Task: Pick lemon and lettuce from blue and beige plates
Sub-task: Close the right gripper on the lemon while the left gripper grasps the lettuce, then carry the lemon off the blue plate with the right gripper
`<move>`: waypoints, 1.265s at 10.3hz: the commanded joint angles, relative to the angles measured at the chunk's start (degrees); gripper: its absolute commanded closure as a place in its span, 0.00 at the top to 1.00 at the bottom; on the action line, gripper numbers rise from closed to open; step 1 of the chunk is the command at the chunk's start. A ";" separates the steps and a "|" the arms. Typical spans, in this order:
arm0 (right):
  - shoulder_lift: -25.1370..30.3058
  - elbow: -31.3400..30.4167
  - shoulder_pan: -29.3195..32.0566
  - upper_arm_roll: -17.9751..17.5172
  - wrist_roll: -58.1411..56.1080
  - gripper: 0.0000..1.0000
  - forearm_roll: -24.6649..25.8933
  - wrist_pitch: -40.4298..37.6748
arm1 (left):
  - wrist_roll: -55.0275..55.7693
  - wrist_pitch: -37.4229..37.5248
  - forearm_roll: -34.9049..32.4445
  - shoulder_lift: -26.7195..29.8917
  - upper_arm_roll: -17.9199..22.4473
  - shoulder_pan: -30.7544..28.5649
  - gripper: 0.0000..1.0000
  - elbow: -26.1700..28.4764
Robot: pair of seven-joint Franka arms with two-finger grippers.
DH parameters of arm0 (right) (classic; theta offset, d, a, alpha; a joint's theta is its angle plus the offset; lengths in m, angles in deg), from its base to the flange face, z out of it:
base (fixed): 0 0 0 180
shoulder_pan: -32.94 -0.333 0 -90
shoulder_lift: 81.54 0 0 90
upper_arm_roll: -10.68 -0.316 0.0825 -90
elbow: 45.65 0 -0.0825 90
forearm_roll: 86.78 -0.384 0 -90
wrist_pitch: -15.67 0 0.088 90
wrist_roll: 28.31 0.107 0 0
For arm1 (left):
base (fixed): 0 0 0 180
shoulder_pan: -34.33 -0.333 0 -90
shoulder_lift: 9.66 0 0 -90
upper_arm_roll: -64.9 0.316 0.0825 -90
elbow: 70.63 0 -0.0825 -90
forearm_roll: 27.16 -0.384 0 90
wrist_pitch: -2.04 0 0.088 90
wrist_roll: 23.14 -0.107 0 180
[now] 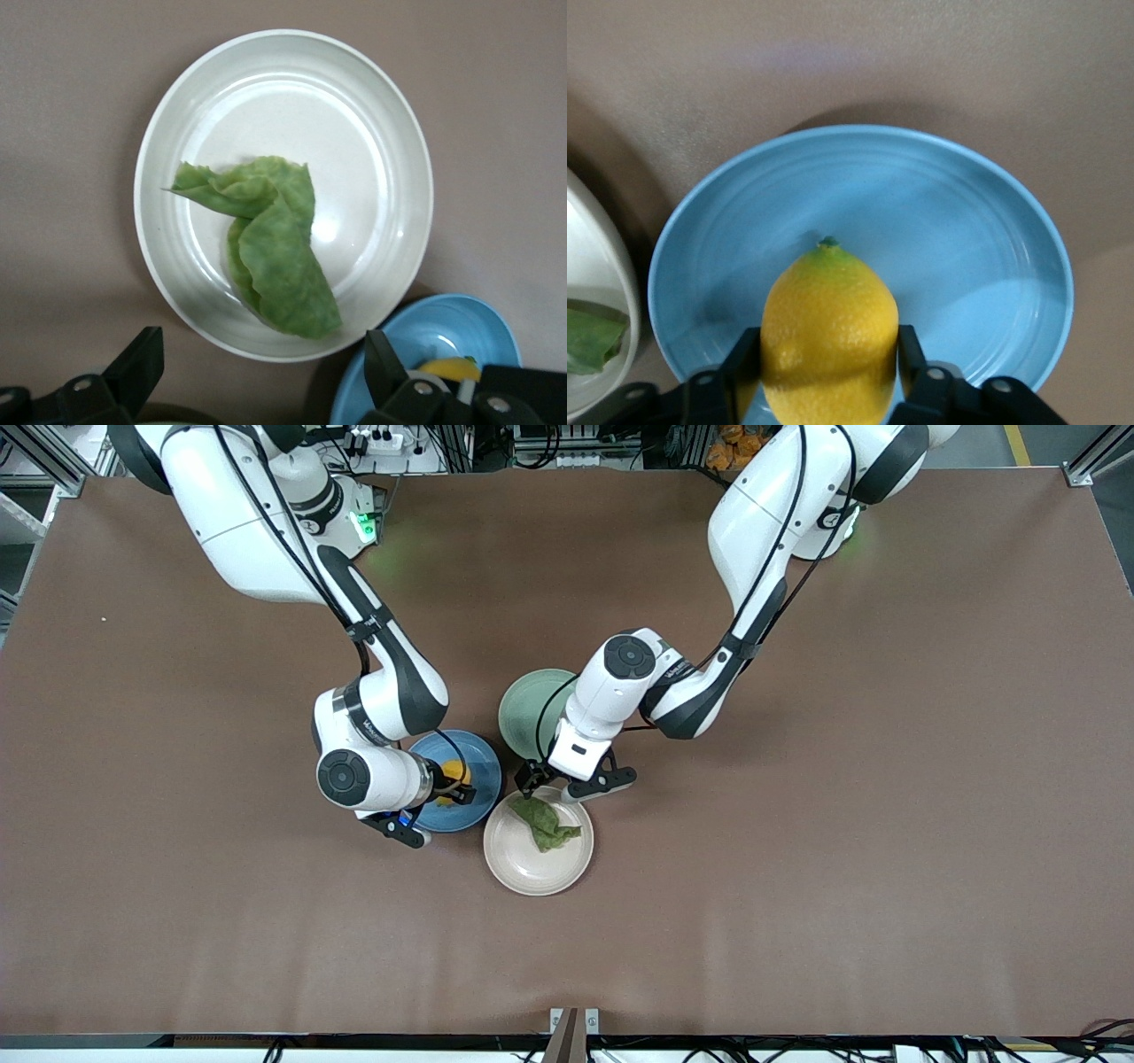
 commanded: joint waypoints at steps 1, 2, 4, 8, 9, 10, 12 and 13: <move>-0.28 -0.59 -0.42 0.04 0.36 0.43 -0.69 0.42 | 0.14 -0.31 -1.99 -2.13 1.54 1.08 1.00 -3.07; -0.02 -0.33 -0.33 -0.05 0.36 0.26 -0.69 -0.01 | -3.70 -0.31 -2.00 -2.48 2.24 1.34 1.00 -3.60; 1.12 3.51 0.46 0.04 -0.26 0.00 -0.78 -1.85 | -13.96 -3.63 -2.00 -2.66 4.96 2.92 1.00 -4.31; 6.39 6.62 7.82 0.48 -10.86 0.00 -0.43 -17.75 | -27.89 -15.14 -1.91 -9.05 13.73 8.53 1.00 -8.25; 7.27 5.92 10.45 0.65 -15.50 0.00 -0.08 -20.04 | -28.78 -15.69 -2.00 -10.64 16.55 10.29 1.00 -9.66; 8.94 3.39 14.31 0.74 -20.95 0.00 1.14 -20.49 | -30.61 -15.78 -1.91 -11.35 18.05 10.92 1.00 -10.45; 11.50 -0.05 21.34 0.74 -31.50 0.00 3.43 -20.24 | -35.97 -15.78 -1.91 -11.54 18.42 10.93 1.00 -10.72; 11.41 -1.63 22.86 0.74 -33.11 0.00 4.05 -18.93 | -36.17 -15.78 -1.91 -11.62 18.51 10.93 0.97 -10.90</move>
